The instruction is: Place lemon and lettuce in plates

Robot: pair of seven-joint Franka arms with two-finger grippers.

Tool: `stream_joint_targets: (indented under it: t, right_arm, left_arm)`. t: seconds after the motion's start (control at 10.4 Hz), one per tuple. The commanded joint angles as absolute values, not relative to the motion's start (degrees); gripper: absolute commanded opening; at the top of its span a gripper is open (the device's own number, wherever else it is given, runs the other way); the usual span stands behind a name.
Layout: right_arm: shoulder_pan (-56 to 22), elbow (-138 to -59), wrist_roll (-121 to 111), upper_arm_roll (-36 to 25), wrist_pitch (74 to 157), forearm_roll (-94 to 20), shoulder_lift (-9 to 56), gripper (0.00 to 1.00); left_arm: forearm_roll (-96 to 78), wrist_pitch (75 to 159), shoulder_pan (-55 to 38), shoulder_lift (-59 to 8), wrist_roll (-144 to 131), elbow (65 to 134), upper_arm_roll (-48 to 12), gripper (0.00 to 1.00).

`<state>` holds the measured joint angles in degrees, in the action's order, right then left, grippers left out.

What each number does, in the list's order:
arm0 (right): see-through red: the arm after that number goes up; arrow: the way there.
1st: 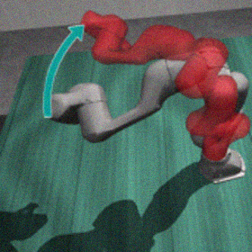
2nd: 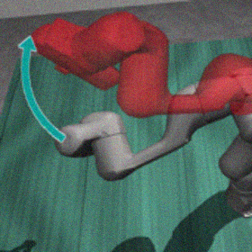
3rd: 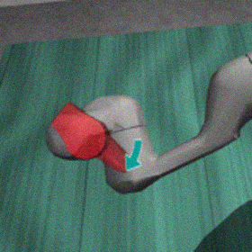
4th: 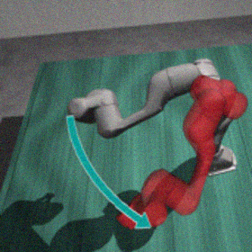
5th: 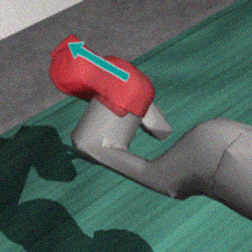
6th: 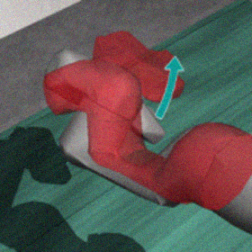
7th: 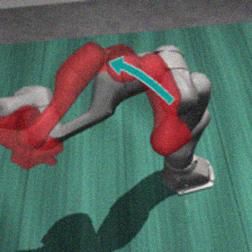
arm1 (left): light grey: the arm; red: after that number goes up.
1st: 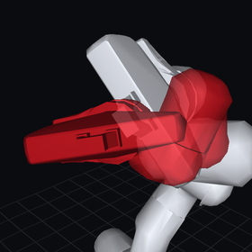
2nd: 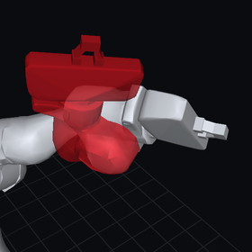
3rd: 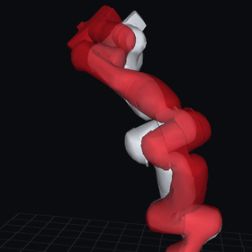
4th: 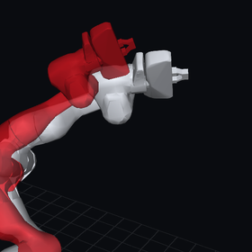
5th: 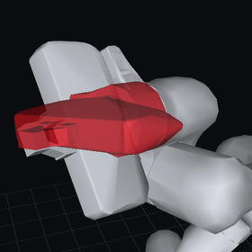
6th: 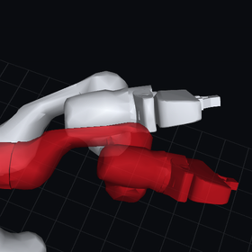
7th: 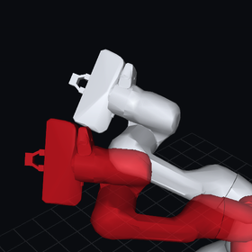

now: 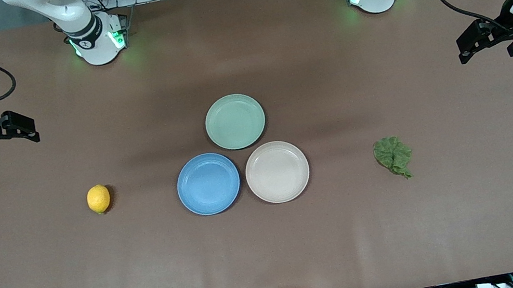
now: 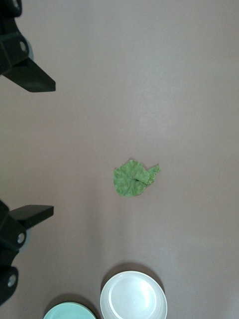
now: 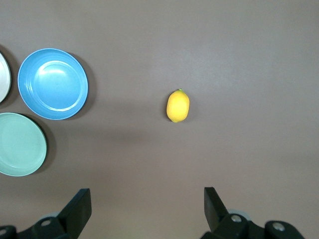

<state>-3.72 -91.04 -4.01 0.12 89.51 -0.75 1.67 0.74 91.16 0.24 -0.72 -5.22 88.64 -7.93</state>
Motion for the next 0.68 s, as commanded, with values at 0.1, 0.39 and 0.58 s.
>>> stream_joint_targets:
  t: [0.1, 0.39, 0.58]
  right_arm:
    - [-3.60, -92.55, -3.34, 0.35, 89.91, 0.09, 0.09, 1.00]
    - [-3.60, -92.55, -3.34, 0.35, 90.00, 0.09, 0.09, 1.00]
    - [-3.60, -92.55, -3.25, 0.35, 90.09, 0.09, 0.09, 1.00]
  left_arm:
    - [1.41, 90.09, 0.53, -0.26, -3.51, 88.59, -8.00, 1.00]
    - [1.84, 90.09, 0.53, -1.23, -3.60, 88.51, -8.00, 1.00]
    - [1.85, 90.17, 0.44, -3.59, -3.43, 89.12, -8.09, 1.00]
